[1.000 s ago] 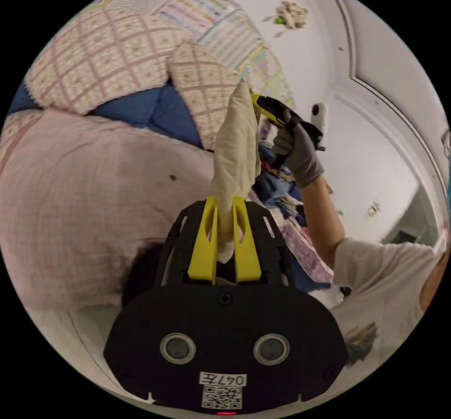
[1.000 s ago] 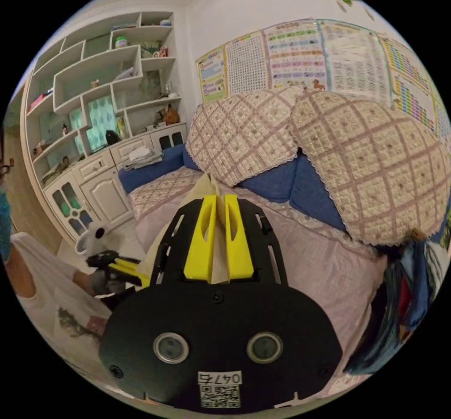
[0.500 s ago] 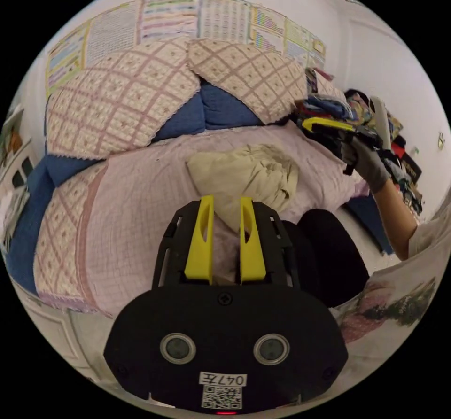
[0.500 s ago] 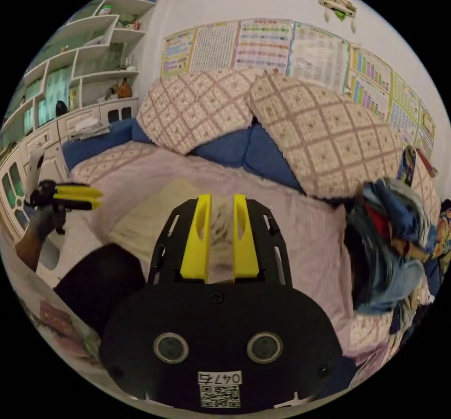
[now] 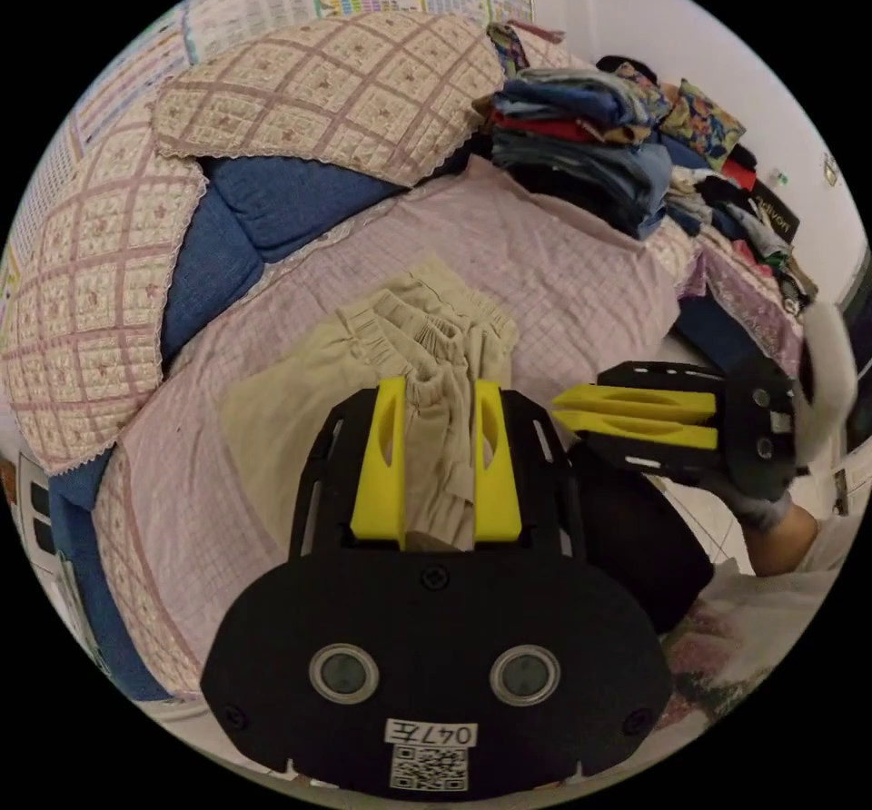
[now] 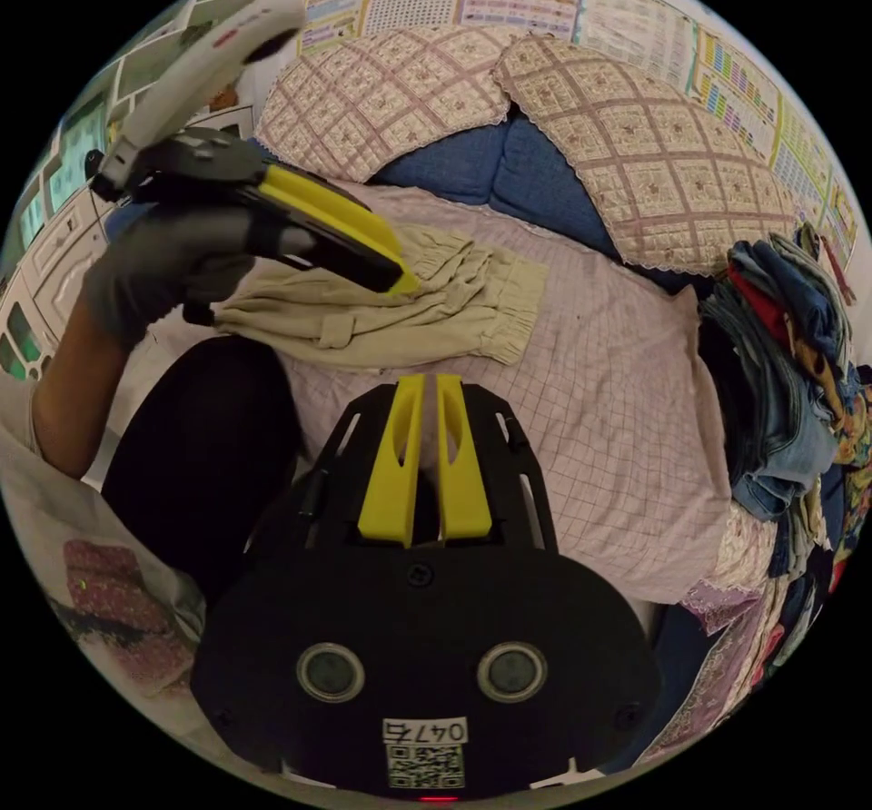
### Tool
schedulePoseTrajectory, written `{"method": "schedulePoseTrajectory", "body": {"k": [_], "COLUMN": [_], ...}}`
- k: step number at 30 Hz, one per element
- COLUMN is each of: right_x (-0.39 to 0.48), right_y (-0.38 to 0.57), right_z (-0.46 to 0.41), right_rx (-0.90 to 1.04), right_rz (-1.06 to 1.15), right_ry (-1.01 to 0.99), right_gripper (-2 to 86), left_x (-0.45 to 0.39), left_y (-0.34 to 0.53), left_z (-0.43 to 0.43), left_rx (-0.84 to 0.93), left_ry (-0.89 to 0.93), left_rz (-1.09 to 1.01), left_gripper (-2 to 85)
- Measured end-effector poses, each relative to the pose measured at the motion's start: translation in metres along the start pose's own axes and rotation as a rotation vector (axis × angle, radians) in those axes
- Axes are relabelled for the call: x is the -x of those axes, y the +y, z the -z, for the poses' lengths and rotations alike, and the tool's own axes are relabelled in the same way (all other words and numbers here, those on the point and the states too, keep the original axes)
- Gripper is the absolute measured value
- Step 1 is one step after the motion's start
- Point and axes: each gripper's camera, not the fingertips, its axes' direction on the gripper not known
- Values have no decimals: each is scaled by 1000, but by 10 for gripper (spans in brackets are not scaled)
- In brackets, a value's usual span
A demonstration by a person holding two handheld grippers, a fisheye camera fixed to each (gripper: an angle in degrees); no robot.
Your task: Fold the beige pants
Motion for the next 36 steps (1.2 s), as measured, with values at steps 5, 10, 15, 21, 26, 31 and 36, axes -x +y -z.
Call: {"method": "schedulePoseTrajectory", "body": {"k": [5, 10, 15, 21, 26, 31, 36], "right_x": [-14, -24, -29, -29, -34, -35, -52], "right_y": [23, 43, 53, 59, 64, 72, 77], "right_z": [-17, -33, -40, -53, -61, -68, -75], "right_rx": [-4, 12, -7, -11, -19, 8, 7], "right_rz": [-52, -78, -90, -78, -76, -51, -80], "right_ry": [-13, -16, -9, 11, -19, 33, 46], "right_gripper": [-8, -10, -11, -11, -7, -2, -2], "left_x": [17, 71, 177, 312, 410, 415, 340], "left_y": [-15, 1, 56, 188, 291, 320, 173], "left_z": [-60, -38, 26, 111, 85, 89, 85], "left_rx": [96, -36, -254, -478, -228, -195, -210], "left_ry": [-20, 92, 172, 23, -89, -214, -55], "left_rz": [40, 125, 300, 619, 918, 1007, 505], "left_gripper": [101, 62, 48, 43, 66, 85, 82]}}
